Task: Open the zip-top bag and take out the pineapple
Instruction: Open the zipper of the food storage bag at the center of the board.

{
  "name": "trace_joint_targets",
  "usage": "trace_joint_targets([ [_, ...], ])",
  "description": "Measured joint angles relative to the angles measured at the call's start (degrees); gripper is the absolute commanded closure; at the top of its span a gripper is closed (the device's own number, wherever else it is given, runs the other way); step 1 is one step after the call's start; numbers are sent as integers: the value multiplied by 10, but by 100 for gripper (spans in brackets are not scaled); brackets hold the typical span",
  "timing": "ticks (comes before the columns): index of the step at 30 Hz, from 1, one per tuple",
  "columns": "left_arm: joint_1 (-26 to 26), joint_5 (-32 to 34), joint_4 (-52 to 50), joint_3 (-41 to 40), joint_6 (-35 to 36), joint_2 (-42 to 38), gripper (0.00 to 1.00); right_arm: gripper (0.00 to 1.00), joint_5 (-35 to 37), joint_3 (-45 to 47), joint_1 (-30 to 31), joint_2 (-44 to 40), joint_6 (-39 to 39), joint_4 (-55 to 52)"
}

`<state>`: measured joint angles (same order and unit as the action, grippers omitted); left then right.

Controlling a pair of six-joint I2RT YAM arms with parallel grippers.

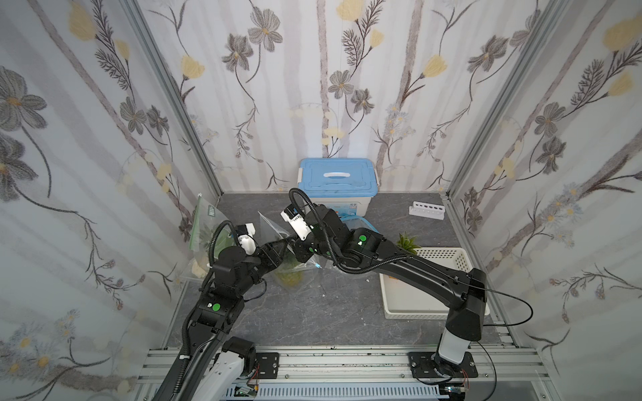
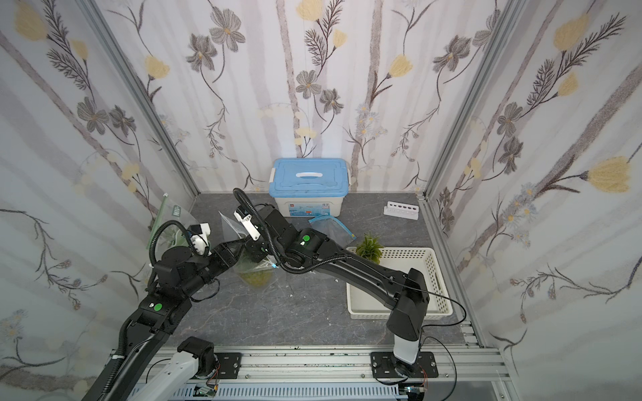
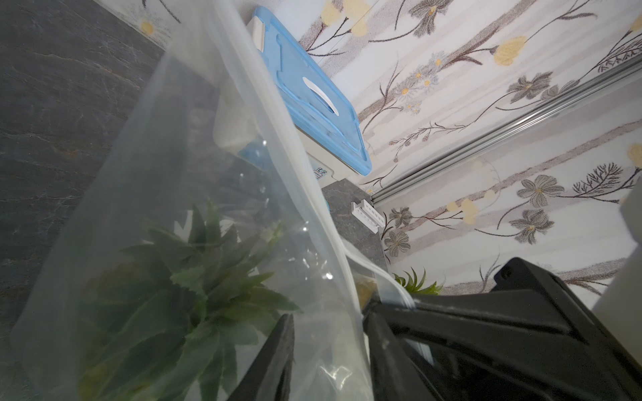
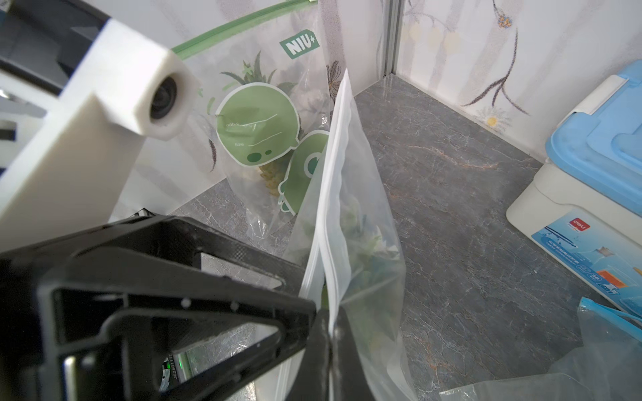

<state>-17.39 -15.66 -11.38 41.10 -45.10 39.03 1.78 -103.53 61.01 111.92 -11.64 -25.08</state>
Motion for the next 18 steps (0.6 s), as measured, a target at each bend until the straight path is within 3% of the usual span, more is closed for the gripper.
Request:
trace_joint_targets([
  [9,0,6,6,6,9,36,76,100,2,1,16,-16,2,-7],
  [13,0,7,9,7,13,43,100,100,1,2,22,-24,2,-10],
  [18,0,11,0,11,19,27,100,100,26,3,23,-27,2,-11],
])
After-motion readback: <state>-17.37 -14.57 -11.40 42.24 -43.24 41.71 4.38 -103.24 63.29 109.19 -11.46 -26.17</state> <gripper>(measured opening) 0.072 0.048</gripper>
